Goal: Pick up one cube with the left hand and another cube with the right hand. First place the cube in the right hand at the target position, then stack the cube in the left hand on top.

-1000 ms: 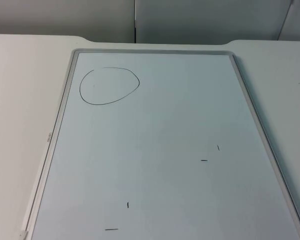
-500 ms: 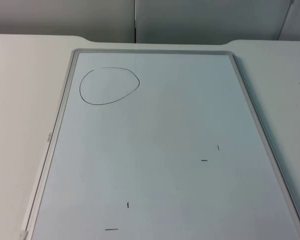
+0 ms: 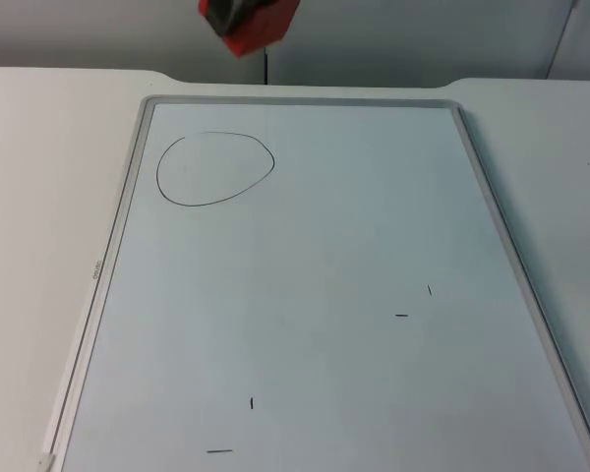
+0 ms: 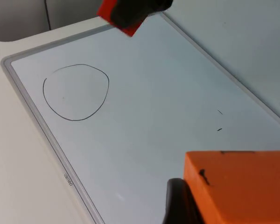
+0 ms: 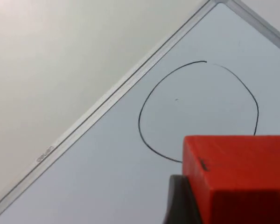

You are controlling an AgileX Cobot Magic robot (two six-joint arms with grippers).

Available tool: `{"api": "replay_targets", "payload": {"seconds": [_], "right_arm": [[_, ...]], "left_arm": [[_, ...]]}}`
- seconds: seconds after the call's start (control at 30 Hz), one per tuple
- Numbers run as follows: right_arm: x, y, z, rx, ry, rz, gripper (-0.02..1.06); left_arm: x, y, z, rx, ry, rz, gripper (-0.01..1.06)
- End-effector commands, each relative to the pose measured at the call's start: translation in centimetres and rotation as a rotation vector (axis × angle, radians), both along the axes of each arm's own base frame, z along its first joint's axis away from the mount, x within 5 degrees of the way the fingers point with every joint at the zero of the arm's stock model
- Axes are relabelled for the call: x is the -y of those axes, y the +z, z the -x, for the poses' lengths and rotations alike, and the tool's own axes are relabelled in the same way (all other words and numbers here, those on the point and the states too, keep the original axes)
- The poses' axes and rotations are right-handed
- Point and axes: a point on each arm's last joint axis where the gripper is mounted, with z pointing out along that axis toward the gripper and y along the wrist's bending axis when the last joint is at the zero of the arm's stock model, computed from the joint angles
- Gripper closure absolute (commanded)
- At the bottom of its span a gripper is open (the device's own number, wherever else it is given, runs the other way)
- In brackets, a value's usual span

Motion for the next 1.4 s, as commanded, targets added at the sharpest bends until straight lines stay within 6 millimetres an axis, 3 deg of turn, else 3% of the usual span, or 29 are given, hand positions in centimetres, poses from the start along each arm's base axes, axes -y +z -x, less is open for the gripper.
{"api": "replay_targets", "payload": {"seconds": [0.0,0.07,0.1,0.2,0.23,0.4,0.93,1.37], "right_arm": [[-0.8,-1.2,-1.0,0.017,0.001,0.010,1.05],[-1.6,-3.8,-2.1,0.002,0.001,0.021,1.05],[-1.6,-3.8,-2.1,0.002,0.001,0.021,1.05],[-2.5,-6.9,-3.2,-0.004,0.000,0.018,1.05],[-2.5,-6.9,-3.2,-0.004,0.000,0.018,1.05],[-3.3,-10.6,-4.3,0.001,-0.027,-0.010,1.05],[-3.6,-15.2,-5.0,0.008,-0.037,0.010,1.05],[-3.2,-15.6,-5.6,0.042,-0.085,0.033,1.05]], "left_arm": [[0.1,0.2,0.0,0.016,-0.009,0.021,1.05],[0.1,0.2,0.0,0.018,-0.010,0.022,1.05],[0.1,0.2,0.0,0.018,-0.010,0.022,1.05],[0.2,0.2,0.1,0.014,-0.010,0.027,1.05],[0.2,0.2,0.1,0.014,-0.010,0.027,1.05],[0.2,0.2,0.1,0.009,-0.010,0.033,1.05],[0.2,0.2,0.1,0.011,-0.010,0.031,1.05],[0.2,0.2,0.1,0.019,-0.020,0.016,1.05]]}}
